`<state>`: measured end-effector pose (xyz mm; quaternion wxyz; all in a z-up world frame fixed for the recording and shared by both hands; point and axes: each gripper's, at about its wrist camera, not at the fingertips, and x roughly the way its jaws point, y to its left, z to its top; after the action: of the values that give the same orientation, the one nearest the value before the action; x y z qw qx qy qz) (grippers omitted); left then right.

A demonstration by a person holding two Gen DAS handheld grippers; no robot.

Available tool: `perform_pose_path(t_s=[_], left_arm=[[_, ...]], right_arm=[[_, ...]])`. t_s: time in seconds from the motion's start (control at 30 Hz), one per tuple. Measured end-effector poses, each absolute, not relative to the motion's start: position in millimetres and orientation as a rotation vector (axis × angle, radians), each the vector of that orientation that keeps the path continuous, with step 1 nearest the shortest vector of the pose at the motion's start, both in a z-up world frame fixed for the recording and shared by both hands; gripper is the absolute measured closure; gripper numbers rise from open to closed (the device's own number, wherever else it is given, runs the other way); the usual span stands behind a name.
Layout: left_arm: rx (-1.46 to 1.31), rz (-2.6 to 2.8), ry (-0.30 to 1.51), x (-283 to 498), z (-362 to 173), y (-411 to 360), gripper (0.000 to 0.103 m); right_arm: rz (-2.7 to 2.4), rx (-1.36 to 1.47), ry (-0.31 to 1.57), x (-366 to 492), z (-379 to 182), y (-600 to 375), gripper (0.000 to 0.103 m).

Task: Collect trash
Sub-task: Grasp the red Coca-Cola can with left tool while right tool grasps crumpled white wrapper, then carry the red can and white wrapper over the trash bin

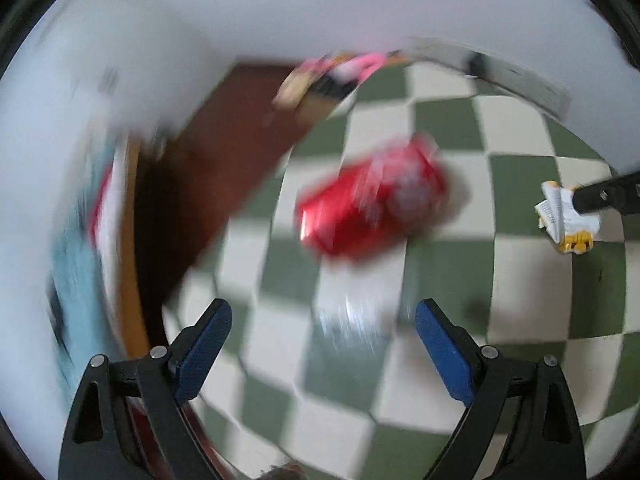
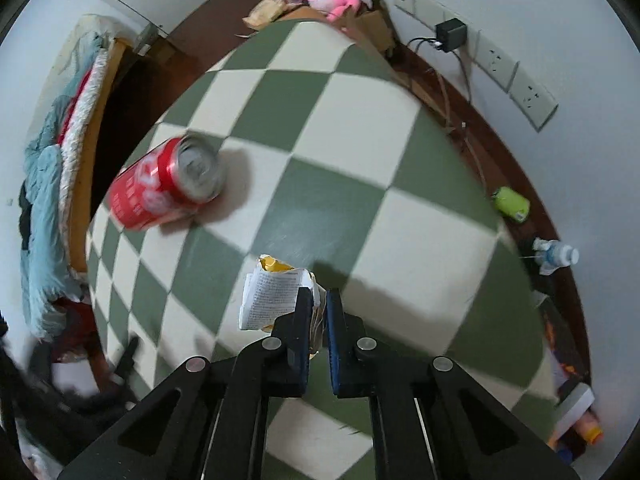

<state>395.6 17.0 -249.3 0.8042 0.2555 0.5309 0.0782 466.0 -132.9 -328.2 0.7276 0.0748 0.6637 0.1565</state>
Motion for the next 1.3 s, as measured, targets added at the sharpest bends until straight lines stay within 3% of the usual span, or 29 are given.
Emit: perform_pose_path(t_s=[0.13,0.4,0.53,0.9,1.3], left_arm=[[0.763,-0.031,1.202,441.0,-264.7,4.8,0.009],[0.793,-0.229,1.362,481.6,-309.8,8.6,0.009],[0.834,-0.235,1.353,482.8,-324.8,6.2,0.018],[0.482,-0.133,1.310,454.3,-283.2,34.7,0.024],[-0.119,0.196,1.184,327.5,-225.3,93.0,0.025]], right_arm=[[0.314,0.129,1.479,489.3,-328.1,-136.8,0.096],[0.306,0.130,1.519,513.8,-334.6,-141.5,0.096],[0.309,0.139,1.530,515.7,-338.3,-142.5,0.096],[0.347,0.134,1.473,493.7,-324.8,-134.2,0.096],[0.462,0.074,1.353,413.8,-270.1,-87.6,0.096]])
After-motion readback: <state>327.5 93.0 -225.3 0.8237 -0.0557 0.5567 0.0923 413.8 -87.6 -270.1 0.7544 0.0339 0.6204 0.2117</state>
